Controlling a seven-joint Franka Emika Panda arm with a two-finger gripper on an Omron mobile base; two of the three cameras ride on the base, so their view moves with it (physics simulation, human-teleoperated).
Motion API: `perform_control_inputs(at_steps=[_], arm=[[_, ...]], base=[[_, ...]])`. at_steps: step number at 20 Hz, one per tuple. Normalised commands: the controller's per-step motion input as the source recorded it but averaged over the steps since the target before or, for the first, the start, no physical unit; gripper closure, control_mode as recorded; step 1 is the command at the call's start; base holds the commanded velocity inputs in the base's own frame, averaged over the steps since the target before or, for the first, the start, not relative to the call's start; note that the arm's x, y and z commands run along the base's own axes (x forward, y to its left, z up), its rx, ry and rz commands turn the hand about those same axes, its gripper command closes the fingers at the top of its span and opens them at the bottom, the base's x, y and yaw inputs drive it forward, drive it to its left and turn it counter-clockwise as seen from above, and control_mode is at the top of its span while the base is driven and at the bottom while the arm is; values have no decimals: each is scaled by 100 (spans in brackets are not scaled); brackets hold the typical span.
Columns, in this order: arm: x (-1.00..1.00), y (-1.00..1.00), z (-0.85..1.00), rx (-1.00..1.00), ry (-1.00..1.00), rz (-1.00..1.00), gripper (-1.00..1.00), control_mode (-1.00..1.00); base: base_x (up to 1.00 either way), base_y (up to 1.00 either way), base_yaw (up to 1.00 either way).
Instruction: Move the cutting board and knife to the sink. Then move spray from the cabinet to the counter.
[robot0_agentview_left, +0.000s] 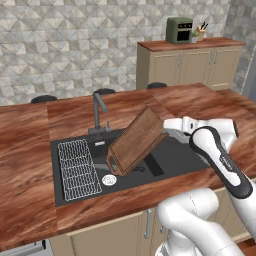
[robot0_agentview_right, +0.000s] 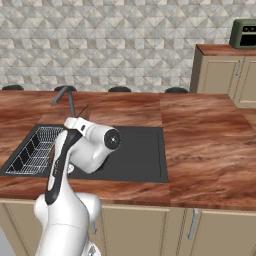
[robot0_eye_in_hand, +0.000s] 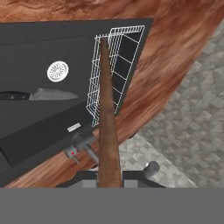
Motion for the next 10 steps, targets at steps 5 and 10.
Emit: perform_control_inputs(at_steps=[5, 10], arm=[[34, 10, -39, 0, 1, 0, 100, -100], [32, 11, -30, 2, 0, 0, 100, -100]], base=[[0, 0, 0], [0, 0, 0]])
